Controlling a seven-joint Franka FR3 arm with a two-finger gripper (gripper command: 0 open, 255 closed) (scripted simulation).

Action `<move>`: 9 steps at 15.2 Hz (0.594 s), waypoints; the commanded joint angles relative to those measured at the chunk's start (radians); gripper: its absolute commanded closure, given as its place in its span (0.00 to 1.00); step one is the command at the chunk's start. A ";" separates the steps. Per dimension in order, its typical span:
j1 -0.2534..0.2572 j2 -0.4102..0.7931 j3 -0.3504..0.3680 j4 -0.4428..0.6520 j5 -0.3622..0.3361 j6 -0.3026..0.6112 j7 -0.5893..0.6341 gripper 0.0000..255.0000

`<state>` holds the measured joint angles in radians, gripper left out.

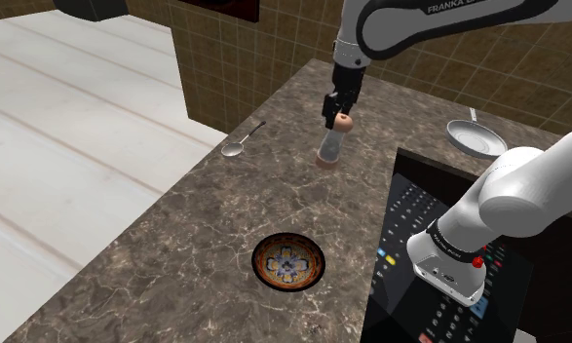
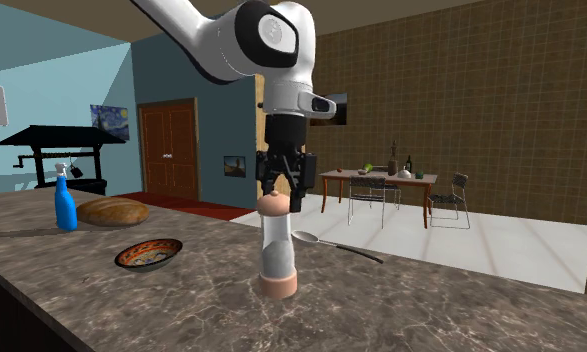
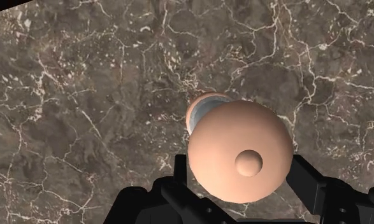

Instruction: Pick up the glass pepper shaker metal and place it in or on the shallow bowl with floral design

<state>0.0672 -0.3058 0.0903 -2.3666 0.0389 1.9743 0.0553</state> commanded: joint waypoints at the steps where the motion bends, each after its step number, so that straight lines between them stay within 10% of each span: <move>1: 0.000 -0.009 -0.001 0.021 0.000 -0.031 -0.001 1.00; 9: -0.001 -0.035 -0.004 0.107 -0.001 -0.142 -0.001 1.00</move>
<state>0.0666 -0.3416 0.0867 -2.2746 0.0387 1.8466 0.0550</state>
